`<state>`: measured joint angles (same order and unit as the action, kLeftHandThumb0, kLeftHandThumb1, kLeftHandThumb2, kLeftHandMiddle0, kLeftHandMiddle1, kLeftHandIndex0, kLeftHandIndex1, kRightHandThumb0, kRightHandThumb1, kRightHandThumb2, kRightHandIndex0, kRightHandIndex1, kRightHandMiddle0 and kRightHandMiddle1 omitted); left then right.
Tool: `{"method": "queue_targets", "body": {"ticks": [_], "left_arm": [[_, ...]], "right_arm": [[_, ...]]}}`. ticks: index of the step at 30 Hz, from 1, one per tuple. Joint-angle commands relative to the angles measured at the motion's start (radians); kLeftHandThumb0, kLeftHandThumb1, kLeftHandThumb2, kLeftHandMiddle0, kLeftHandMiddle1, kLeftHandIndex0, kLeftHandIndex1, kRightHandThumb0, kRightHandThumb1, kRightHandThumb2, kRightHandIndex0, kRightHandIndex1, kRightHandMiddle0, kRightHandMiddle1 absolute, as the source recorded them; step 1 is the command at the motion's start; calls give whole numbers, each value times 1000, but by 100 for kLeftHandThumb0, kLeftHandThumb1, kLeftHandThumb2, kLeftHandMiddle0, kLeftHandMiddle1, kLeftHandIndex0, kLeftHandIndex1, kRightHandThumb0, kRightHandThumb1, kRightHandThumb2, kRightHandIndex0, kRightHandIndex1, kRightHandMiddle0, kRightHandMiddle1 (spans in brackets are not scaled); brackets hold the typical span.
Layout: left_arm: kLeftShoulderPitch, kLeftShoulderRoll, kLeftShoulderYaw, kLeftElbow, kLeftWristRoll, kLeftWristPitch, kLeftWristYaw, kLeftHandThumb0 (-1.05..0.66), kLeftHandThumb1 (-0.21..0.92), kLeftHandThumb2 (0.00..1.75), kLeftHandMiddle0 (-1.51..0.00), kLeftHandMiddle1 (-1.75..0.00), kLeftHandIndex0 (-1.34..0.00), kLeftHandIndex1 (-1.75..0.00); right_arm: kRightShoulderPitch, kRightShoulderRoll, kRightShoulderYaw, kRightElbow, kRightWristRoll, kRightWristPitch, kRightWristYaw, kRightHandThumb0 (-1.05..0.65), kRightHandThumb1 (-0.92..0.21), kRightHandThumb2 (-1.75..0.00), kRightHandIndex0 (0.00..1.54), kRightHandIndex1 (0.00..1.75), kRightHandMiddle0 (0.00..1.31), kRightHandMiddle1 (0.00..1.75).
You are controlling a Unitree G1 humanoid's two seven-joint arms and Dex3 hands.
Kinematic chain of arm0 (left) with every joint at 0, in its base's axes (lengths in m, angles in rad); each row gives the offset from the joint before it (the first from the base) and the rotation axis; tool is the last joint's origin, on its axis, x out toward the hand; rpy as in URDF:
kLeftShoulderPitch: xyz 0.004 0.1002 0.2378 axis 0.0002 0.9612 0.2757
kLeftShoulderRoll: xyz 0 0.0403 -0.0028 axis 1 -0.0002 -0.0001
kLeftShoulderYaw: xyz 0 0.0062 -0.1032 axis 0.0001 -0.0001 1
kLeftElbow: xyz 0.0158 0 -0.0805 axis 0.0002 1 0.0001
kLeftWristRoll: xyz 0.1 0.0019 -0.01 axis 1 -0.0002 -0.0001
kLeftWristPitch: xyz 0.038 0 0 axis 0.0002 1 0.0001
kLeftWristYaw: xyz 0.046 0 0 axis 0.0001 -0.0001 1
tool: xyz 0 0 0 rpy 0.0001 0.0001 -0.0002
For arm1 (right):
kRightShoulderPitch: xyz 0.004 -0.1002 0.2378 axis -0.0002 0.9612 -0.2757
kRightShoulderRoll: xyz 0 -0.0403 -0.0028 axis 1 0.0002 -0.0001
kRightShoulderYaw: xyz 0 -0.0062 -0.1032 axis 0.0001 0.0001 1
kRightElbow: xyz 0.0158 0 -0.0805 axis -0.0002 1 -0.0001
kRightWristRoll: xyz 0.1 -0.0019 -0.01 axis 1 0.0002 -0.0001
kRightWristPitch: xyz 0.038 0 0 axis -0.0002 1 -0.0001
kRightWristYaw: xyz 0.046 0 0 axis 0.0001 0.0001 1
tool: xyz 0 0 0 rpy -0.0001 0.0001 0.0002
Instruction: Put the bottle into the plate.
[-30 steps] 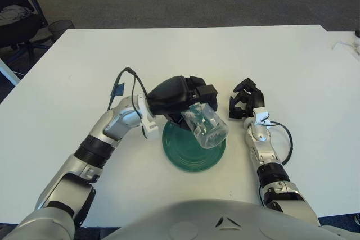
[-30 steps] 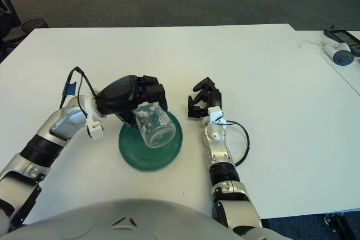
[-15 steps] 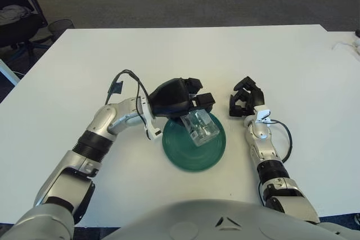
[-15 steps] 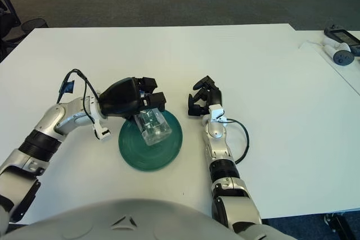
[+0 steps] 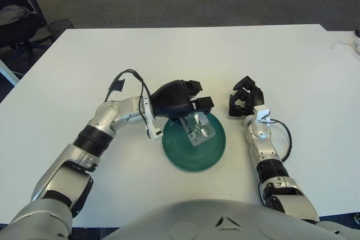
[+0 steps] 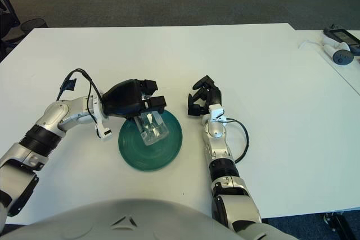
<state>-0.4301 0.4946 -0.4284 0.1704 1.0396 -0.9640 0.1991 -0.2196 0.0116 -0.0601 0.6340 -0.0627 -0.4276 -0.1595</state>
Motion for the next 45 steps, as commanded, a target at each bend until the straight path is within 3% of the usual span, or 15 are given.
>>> {"method": "queue_targets", "body": {"ticks": [1,14,27,29,32,34,35,38,41,45], "left_arm": [[-27,26,-17,2,17,4,-8,-50,27,137,-126,-175,-65,-175],[-24,48,-18,-57,-60,18,-117,-49,28,135,-124,-175,-64,-175],[-9,49,-17,-69,-135,-28,-126,-49,27,137,-115,-175,-65,-175],[-12,58,-18,-49,-152,-55,-122,-45,46,112,-90,-175,-50,-174],[-24,78,-19,-16,-133,-81,-120,-71,77,73,-64,-175,-33,-167],[-35,94,-24,-8,-107,-87,-138,-87,84,76,-34,-142,-21,-148],[-43,100,-29,-18,-96,-87,-158,-94,87,79,-24,-109,-13,-125],[-56,111,-33,-47,-59,-82,-183,-101,90,86,-12,-43,-4,-67],[-57,126,-24,-78,-18,-71,-184,-104,92,90,-7,-17,-1,-38],[-58,138,-11,-114,5,-56,-182,-105,92,91,-4,-7,0,-20]], "right_arm": [[47,6,-2,57,3,64,-4,0,-6,-159,82,167,59,175],[44,8,-3,61,3,63,-8,0,-6,-159,83,166,59,175],[40,6,-1,61,5,67,-6,0,-5,-159,83,166,59,175],[39,8,-2,61,5,65,-9,0,-5,-160,82,167,59,175],[40,10,-2,61,4,62,-12,0,-6,-160,82,168,59,175],[41,11,-1,58,2,60,-15,0,-6,-160,81,169,59,175],[42,13,2,53,-5,60,-23,0,-6,-160,81,169,59,175],[47,17,9,41,-22,60,-48,0,-6,-160,81,169,59,175],[50,21,13,34,-34,63,-70,0,-5,-161,81,170,59,175],[53,27,15,25,-44,76,-93,0,-5,-161,81,171,59,175]]}}
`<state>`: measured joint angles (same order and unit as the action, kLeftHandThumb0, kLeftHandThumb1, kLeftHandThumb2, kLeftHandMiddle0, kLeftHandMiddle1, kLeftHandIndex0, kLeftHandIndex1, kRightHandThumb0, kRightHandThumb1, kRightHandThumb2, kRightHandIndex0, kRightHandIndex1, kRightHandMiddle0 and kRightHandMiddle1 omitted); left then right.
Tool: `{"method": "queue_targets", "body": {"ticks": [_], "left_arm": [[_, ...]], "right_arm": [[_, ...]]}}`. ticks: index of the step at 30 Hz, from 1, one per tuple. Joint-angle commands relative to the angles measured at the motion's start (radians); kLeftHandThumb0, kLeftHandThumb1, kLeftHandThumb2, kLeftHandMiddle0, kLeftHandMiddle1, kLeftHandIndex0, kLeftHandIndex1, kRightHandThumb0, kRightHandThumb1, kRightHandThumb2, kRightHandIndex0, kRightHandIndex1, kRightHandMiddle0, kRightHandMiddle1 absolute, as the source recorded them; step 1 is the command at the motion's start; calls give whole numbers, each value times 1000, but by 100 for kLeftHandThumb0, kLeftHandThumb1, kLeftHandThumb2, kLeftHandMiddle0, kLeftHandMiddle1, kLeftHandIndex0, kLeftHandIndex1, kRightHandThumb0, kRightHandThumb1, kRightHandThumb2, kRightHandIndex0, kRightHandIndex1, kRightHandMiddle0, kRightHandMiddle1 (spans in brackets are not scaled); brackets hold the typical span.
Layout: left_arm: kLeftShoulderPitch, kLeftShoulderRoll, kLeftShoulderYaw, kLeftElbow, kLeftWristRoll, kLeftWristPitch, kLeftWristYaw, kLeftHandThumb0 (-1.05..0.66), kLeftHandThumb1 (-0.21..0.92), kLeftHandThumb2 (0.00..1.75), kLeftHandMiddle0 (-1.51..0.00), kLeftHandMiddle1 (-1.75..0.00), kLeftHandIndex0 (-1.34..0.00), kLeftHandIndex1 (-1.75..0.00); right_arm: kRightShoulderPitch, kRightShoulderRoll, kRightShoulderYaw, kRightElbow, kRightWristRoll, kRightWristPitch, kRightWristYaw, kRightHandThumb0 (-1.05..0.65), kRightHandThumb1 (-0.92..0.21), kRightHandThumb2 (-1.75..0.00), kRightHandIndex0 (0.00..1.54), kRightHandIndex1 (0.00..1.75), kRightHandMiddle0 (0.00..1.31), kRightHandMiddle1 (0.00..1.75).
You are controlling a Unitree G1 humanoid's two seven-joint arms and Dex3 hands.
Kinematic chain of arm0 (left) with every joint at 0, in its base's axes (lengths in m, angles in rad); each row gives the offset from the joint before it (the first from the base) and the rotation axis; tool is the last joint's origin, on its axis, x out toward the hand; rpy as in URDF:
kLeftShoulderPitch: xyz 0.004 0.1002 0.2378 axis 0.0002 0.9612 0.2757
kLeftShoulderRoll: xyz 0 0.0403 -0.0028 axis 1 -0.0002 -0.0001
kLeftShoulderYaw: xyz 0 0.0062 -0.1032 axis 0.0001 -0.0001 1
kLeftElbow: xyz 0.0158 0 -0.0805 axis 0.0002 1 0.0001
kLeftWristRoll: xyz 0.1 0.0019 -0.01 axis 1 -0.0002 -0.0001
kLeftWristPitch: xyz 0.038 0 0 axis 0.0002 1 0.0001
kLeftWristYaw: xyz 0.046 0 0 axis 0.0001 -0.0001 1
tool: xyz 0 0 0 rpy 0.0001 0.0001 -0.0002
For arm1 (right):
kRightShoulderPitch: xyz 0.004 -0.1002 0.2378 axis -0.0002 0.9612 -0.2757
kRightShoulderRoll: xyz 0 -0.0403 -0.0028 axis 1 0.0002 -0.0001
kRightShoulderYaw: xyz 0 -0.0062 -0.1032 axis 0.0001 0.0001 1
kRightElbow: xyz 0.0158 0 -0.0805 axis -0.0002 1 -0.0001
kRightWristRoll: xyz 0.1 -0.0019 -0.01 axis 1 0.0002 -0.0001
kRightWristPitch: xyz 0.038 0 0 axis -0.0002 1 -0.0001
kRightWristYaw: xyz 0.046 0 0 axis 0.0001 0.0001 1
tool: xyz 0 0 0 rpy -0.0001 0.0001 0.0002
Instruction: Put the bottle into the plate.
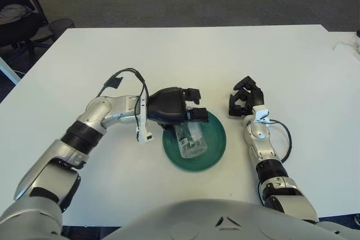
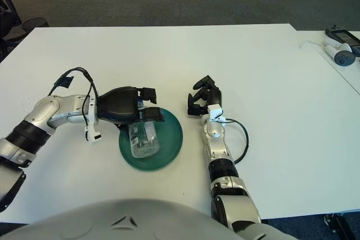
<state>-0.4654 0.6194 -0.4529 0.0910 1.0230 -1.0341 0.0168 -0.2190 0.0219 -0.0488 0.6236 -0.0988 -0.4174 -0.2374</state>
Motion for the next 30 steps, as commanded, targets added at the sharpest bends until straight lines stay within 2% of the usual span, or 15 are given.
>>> {"method": "queue_targets", "body": {"ticks": [1,8,24,30], "left_arm": [[-22,15,16,-41,26,17,3,-105,92,91,-3,-5,0,-14],[-19,18,19,-53,29,20,15,-105,92,89,0,0,0,-1],[-27,29,22,-36,53,8,76,-105,92,90,0,0,0,0],[-31,31,23,-12,39,5,92,-105,92,85,0,0,0,0]], "right_arm": [[53,18,4,34,-8,69,-19,0,-5,-162,81,171,59,175],[58,29,6,14,-4,73,-35,0,-5,-162,80,173,60,175],[70,43,10,-15,-15,81,-60,0,-6,-161,78,174,59,175],[74,42,21,-29,-43,82,-87,0,-5,-163,80,173,60,175]]}}
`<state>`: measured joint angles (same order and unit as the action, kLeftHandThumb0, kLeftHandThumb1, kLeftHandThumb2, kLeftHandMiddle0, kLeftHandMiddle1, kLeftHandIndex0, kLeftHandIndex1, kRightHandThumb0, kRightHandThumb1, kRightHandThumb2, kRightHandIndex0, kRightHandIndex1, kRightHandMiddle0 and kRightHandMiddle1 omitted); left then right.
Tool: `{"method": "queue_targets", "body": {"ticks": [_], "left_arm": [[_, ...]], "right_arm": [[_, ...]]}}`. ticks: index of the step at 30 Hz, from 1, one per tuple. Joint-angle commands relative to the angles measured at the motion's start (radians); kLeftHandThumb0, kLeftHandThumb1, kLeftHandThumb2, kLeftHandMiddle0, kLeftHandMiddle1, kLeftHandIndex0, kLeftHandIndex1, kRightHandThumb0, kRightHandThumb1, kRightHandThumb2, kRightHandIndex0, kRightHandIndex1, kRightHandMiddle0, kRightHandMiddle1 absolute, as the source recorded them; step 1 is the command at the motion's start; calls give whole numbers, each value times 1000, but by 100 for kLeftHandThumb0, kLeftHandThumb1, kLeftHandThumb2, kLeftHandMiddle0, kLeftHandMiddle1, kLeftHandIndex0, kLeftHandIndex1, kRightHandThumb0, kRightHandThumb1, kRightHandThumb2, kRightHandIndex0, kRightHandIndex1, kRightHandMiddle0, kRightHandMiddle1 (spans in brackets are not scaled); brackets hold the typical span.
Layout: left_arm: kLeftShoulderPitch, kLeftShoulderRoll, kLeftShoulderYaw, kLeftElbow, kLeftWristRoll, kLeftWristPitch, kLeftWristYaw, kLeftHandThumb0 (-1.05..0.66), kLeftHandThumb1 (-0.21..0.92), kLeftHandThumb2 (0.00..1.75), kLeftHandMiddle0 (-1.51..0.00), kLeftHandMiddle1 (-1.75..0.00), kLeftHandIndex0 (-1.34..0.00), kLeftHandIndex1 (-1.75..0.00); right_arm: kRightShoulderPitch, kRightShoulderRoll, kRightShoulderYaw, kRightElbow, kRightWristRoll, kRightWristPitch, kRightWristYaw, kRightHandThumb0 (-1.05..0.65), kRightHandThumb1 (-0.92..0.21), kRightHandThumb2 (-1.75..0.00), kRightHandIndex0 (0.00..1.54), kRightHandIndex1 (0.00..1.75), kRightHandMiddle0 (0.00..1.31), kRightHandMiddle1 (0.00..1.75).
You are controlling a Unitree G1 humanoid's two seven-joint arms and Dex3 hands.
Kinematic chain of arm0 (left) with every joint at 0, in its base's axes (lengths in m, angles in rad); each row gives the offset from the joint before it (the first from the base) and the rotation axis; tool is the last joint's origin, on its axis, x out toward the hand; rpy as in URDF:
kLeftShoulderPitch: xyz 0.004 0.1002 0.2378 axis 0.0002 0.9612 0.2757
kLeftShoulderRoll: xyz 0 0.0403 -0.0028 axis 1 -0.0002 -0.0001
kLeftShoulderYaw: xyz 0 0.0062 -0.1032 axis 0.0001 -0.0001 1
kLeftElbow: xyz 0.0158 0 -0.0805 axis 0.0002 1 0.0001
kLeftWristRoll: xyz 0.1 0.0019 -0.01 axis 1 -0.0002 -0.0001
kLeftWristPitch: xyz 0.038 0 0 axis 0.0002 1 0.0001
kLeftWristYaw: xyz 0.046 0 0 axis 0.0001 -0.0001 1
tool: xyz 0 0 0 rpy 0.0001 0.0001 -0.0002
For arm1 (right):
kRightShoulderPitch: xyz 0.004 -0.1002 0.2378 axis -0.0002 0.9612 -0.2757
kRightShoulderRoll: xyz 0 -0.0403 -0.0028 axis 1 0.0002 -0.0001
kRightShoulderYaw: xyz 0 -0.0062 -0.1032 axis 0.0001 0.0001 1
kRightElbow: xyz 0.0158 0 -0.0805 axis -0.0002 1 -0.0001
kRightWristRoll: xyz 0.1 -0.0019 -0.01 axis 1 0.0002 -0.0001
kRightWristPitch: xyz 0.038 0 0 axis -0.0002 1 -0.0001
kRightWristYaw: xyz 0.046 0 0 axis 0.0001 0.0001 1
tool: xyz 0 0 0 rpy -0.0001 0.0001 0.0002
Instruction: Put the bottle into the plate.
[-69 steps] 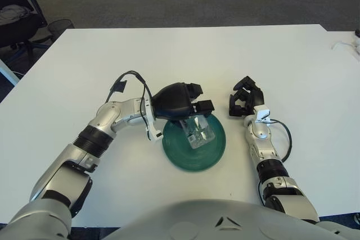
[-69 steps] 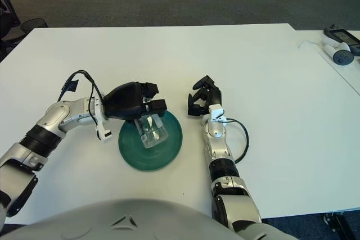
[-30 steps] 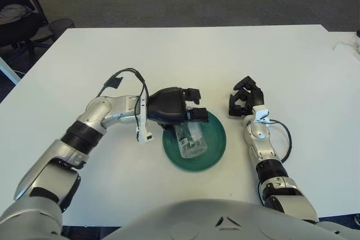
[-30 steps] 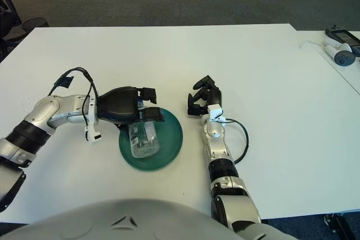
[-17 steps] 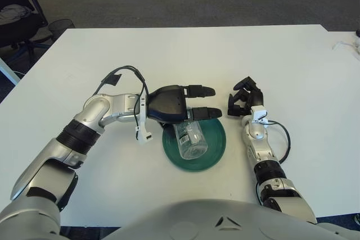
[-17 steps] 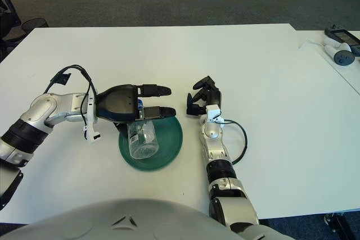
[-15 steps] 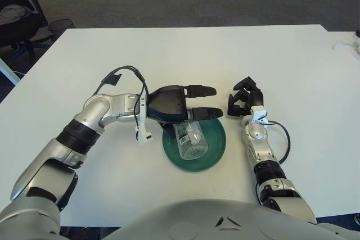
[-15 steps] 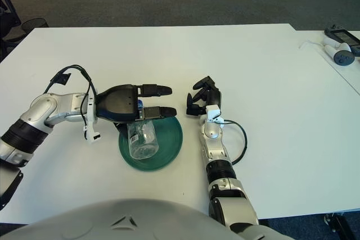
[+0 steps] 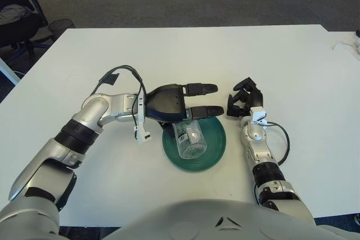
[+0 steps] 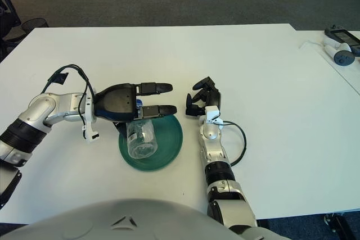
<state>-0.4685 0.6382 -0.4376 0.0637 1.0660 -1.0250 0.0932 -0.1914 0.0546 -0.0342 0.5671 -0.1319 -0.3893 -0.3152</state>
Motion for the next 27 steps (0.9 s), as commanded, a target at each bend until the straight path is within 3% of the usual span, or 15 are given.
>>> {"method": "queue_targets", "body": {"ticks": [1,9,20,27], "left_arm": [[-29,11,9,22,-12,-5,18,-105,92,84,0,0,0,0],[-47,8,15,55,-40,-12,18,-105,92,76,0,0,0,0],[-40,12,33,65,-118,12,-23,-105,92,67,0,0,-3,-3],[-49,6,30,53,-130,22,-59,-105,92,60,0,0,-3,-4]], "right_arm": [[47,10,8,24,-13,64,-12,0,-5,-163,80,173,60,175],[19,-6,0,104,-2,68,0,0,-5,-162,80,173,60,175],[-18,-54,15,223,-24,-57,6,0,-1,-167,83,173,62,175],[-19,-58,29,239,-40,-84,-7,0,-1,-166,84,172,62,175]]}}
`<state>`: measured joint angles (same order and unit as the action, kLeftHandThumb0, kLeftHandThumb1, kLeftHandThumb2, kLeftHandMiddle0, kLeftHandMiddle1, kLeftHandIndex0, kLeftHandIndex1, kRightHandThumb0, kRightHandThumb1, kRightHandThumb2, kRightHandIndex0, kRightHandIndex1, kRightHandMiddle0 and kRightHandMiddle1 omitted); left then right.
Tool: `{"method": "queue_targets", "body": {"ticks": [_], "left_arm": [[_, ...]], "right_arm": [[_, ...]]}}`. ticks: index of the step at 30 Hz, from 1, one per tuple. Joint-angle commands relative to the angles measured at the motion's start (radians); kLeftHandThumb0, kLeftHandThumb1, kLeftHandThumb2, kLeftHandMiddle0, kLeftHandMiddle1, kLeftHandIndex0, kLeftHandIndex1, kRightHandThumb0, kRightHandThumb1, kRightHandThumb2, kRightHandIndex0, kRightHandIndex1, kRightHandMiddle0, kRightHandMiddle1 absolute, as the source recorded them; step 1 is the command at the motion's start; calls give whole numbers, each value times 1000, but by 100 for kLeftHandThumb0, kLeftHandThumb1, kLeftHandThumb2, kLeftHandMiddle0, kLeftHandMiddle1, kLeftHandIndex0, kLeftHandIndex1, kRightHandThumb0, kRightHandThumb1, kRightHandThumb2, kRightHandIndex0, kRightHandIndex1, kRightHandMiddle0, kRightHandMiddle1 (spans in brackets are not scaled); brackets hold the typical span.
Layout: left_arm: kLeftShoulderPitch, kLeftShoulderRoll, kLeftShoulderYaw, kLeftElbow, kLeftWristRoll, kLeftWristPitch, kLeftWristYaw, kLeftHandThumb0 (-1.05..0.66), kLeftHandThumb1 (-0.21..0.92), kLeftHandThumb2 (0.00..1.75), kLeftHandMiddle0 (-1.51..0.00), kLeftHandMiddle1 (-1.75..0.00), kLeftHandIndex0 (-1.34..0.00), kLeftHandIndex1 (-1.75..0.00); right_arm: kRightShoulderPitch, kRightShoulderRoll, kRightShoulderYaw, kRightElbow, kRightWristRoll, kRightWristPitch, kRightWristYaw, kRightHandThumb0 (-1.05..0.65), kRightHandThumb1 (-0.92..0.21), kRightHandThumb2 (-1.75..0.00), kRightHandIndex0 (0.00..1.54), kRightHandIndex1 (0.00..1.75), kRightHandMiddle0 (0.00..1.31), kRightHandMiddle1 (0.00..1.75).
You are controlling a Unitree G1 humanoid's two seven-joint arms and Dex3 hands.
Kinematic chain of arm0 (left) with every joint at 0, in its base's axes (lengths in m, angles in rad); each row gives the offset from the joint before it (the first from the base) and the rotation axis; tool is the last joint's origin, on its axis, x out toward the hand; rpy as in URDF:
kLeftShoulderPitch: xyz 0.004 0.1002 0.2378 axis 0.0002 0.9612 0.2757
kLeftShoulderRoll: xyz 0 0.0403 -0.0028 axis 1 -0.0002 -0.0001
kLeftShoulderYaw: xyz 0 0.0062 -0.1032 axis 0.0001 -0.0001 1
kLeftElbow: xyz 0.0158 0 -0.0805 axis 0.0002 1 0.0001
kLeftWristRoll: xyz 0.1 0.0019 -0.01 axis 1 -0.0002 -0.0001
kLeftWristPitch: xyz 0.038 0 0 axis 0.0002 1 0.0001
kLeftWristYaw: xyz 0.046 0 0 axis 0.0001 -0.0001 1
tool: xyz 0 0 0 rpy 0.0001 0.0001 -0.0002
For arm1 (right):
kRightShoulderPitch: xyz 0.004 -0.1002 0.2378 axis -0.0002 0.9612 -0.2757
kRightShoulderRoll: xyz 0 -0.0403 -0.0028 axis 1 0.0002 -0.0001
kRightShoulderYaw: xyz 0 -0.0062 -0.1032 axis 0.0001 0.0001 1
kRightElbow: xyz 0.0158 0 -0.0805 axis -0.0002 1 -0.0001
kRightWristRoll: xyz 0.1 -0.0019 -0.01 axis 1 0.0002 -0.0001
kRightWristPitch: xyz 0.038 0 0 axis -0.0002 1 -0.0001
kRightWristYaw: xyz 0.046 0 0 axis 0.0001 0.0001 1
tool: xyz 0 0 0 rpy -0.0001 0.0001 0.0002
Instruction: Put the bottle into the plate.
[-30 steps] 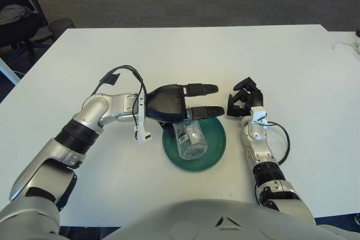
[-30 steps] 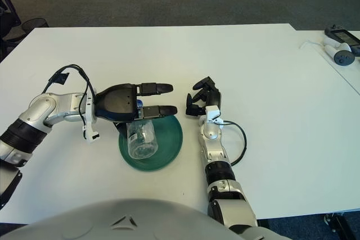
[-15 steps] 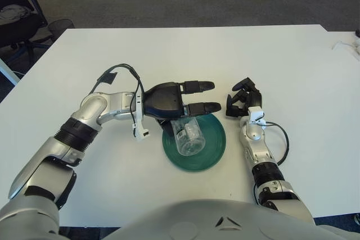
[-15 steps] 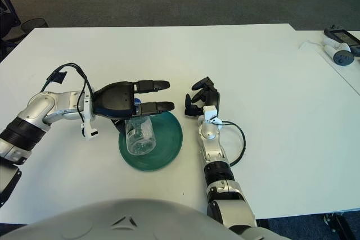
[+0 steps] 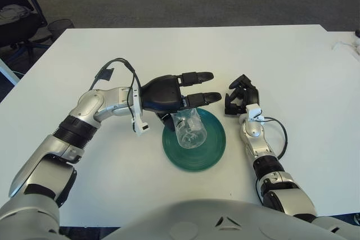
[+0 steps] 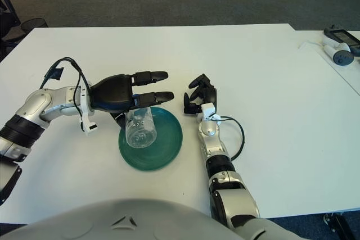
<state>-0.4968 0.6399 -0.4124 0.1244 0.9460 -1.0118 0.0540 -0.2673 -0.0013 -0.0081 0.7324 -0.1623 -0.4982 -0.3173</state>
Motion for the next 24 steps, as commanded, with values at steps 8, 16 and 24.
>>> {"method": "queue_targets", "body": {"ticks": [8,16,24], "left_arm": [[-83,11,-38,0,40,-44,-62,-105,92,40,0,0,-1,-1],[-138,14,-63,-5,119,-82,-49,-103,92,32,0,0,0,0],[-161,15,-68,-13,160,-97,-36,-102,92,40,0,0,0,0]], "right_arm": [[78,16,8,9,-16,57,-24,0,-1,-166,85,170,62,175],[100,26,12,-61,-21,145,-38,0,1,-168,86,169,64,175],[119,39,8,-122,-7,214,-33,0,2,-168,87,169,65,175]]}}
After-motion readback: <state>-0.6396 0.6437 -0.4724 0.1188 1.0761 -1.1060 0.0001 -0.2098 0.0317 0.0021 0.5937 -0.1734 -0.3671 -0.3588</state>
